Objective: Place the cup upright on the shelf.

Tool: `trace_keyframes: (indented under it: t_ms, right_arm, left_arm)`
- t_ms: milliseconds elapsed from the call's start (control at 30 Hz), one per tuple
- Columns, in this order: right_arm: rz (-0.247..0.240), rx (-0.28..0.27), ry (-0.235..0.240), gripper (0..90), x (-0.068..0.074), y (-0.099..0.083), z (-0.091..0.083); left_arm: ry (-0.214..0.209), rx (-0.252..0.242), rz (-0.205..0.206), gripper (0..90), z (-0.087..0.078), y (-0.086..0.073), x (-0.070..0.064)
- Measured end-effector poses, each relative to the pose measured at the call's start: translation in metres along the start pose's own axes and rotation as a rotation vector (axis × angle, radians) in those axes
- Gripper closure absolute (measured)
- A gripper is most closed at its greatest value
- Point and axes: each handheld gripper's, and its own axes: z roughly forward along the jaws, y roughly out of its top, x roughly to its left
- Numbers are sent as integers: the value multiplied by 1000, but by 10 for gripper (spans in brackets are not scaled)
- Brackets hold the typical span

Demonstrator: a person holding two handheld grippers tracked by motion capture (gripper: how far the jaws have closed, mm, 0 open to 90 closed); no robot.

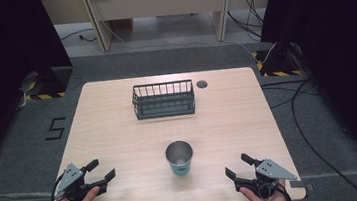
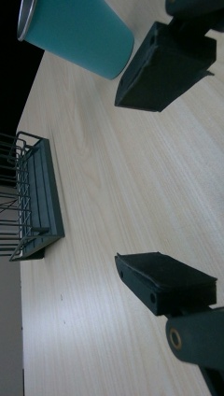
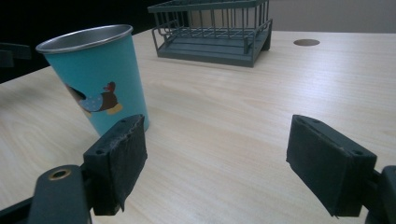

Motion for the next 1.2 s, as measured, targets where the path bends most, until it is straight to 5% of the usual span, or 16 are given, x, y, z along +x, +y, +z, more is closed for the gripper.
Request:
trace_keyframes:
  t_ms: [67, 233, 333, 700, 967, 1200]
  right_arm:
    - [-1, -3, -6, 203, 0, -1, -4]
    - [14, -66, -114, 175, -11, -1, -27]
    - [36, -82, -124, 167, -16, -2, -32]
    - [-28, -31, 104, 170, 24, 9, 13]
    - [-71, 0, 187, 159, 45, 14, 42]
    - [-84, 10, 206, 157, 54, 17, 59]
  left_arm:
    - [4, -2, 4, 195, -1, 0, 0]
    - [31, -28, 12, 200, -5, 3, 2]
    - [37, -28, 11, 199, -5, 2, 3]
    - [16, -27, -13, 202, -5, 1, 3]
    - [13, -22, -12, 205, -6, 0, 1]
    - [9, -21, -11, 208, -5, 0, 1]
